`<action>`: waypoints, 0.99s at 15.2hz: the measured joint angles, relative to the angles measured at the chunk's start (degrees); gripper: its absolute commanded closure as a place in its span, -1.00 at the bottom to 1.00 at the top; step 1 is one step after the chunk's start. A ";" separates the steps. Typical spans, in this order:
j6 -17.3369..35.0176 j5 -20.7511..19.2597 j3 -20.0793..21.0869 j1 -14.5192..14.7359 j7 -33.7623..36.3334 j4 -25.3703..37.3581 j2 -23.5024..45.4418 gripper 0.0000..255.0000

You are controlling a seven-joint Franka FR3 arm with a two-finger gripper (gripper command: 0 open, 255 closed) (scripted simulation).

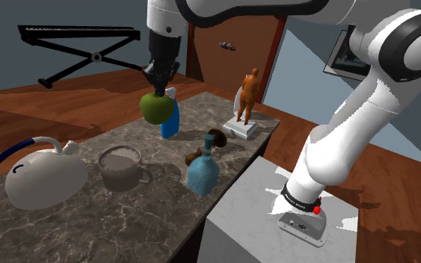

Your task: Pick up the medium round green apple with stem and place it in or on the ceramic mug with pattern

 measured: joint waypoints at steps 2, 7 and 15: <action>-1.27 -1.34 1.61 0.61 2.51 4.47 3.58 1.00; -6.14 -6.92 5.92 4.03 10.26 19.40 15.37 1.00; -1.07 -7.82 6.29 4.61 12.24 15.34 16.75 1.00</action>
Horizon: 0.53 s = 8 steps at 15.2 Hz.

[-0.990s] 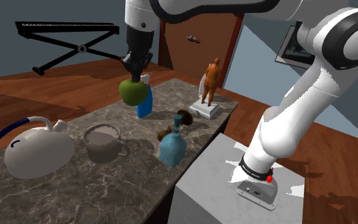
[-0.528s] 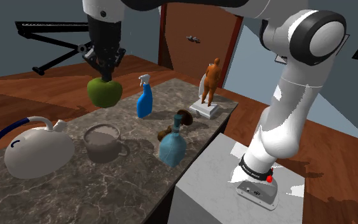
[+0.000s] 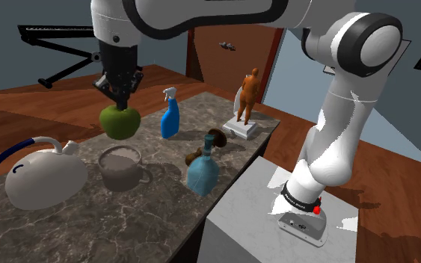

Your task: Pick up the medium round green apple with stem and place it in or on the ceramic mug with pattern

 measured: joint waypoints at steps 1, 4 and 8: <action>0.65 -0.06 -0.01 0.00 0.11 -0.60 0.07 1.00; 3.01 -0.03 -0.09 -0.14 0.28 -3.17 -0.16 1.00; 6.16 -0.02 -0.16 -0.28 0.61 -6.66 -0.51 1.00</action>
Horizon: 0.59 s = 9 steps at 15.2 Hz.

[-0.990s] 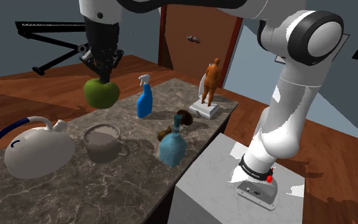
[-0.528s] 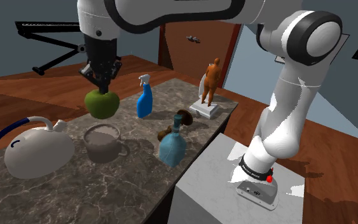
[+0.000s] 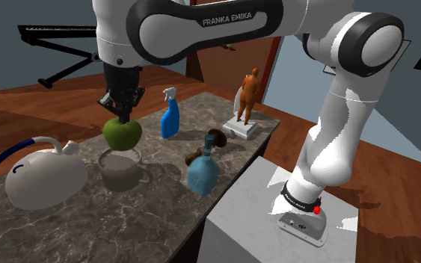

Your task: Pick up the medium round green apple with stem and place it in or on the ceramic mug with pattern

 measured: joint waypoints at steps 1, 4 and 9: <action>0.58 -0.20 -0.03 0.01 0.10 -0.24 0.37 1.00; 2.88 -0.41 -0.05 0.01 0.53 -2.49 0.48 1.00; 6.44 -0.90 -0.12 0.00 1.19 -5.70 0.93 1.00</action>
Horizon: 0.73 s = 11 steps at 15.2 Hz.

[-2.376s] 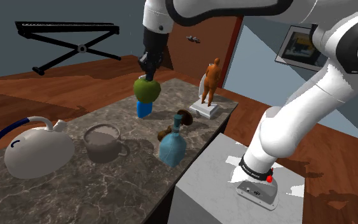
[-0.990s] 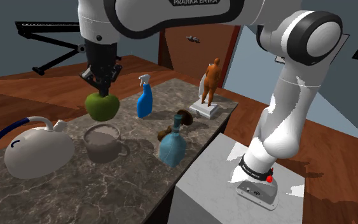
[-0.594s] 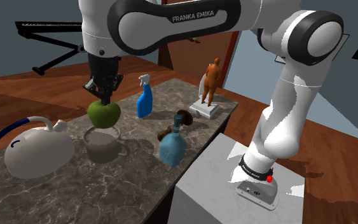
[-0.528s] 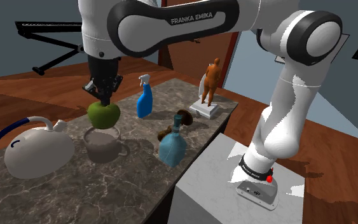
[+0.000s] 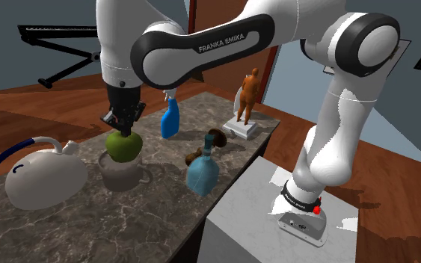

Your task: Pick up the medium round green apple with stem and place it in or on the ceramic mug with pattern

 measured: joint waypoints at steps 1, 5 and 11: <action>0.30 -0.11 0.00 0.02 0.10 -0.15 0.17 1.00; 0.58 -0.18 -0.02 0.03 0.16 -0.33 0.26 1.00; 0.59 -0.19 -0.02 0.03 0.17 -0.33 0.26 -1.00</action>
